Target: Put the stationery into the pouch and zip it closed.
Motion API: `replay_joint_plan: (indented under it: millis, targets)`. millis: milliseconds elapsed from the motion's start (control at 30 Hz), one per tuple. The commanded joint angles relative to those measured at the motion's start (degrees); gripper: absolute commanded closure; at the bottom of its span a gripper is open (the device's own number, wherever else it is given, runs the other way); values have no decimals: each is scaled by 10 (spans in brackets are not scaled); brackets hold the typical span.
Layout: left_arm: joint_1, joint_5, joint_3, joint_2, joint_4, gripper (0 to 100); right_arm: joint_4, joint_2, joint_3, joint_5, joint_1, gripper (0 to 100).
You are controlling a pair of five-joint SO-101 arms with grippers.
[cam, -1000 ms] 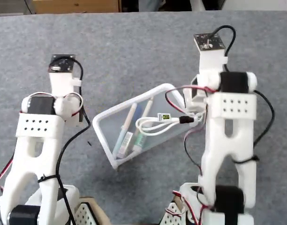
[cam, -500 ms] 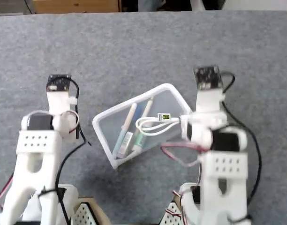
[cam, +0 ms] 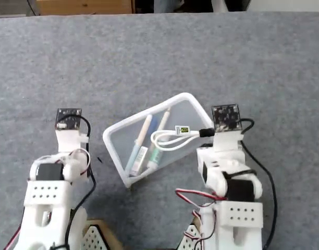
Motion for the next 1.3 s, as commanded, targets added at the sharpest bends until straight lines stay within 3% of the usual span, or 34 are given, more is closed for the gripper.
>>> replay_joint_plan:
  millis: [0,300,533,1267]
  targets:
    - [-6,-7,21,-41,-9,971,-14,-47,32,33,4,984]
    - [-6,-7,82,-90,-10,971,-8,-176,144,40,4,984]
    - [-6,-7,116,-120,-19,967,65,-291,179,43,4,984]
    - [-6,-2,175,-224,39,970,104,-275,179,43,4,985]
